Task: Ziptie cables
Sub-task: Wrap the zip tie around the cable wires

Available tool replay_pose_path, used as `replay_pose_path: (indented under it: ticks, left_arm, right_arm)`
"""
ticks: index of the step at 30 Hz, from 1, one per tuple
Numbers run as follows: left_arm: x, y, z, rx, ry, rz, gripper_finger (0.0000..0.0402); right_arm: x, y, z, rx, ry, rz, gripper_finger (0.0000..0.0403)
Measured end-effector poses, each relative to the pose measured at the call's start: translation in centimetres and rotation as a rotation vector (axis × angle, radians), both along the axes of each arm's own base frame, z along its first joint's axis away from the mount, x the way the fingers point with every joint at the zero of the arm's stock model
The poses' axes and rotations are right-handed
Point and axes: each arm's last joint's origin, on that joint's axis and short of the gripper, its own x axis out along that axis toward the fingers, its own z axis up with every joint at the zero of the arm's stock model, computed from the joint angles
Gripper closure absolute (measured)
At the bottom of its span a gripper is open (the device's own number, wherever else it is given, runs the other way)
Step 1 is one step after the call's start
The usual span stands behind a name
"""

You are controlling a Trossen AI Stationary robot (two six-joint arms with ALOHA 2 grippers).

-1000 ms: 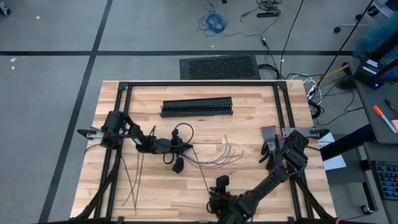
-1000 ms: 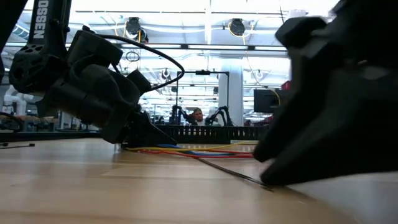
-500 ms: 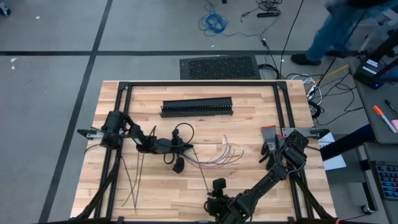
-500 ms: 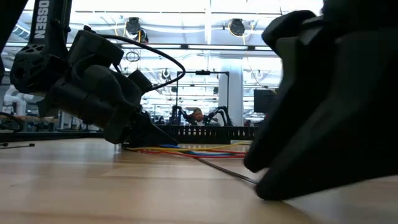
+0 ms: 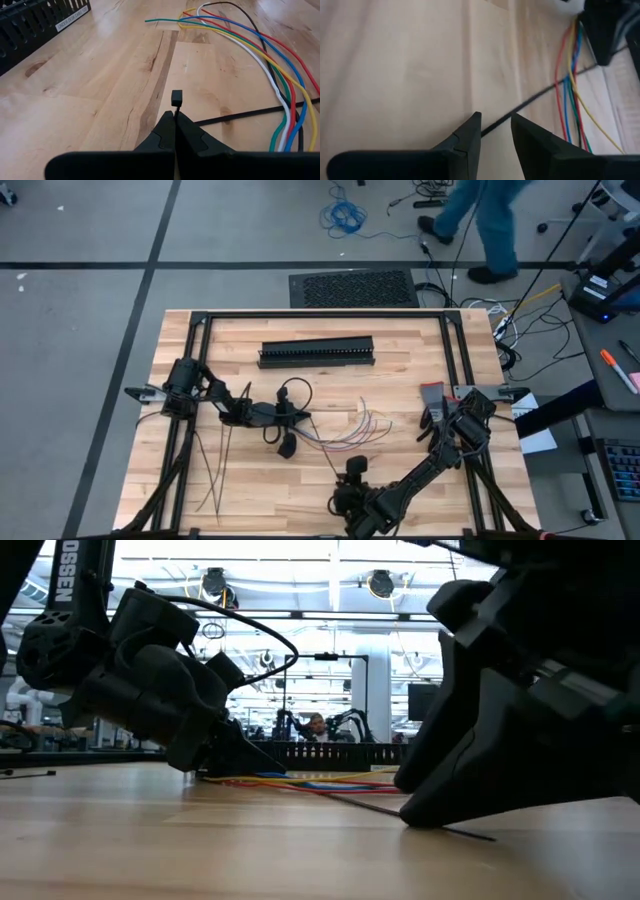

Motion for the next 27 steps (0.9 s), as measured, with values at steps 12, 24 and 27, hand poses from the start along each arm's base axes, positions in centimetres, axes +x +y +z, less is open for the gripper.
replay_pose_path:
  ticks: [12, 24, 27]
  left_arm:
    - [0.0, 0.0, -0.1, 0.0, 0.009, 0.001, 0.0402]
    - [0.1, 0.0, 0.0, -0.005, 0.008, 0.004, 0.0402]
    - [0.4, -0.2, 0.1, -0.006, 0.003, 0.002, 0.0402]
  right_arm:
    - [-2.3, 0.1, -0.1, -0.017, 0.033, -0.126, 0.0299]
    - [-2.7, 1.9, 2.9, -0.039, 0.02, -0.15, 0.0299]
    - [-2.5, 2.3, 5.4, -0.069, -0.008, -0.149, 0.0299]
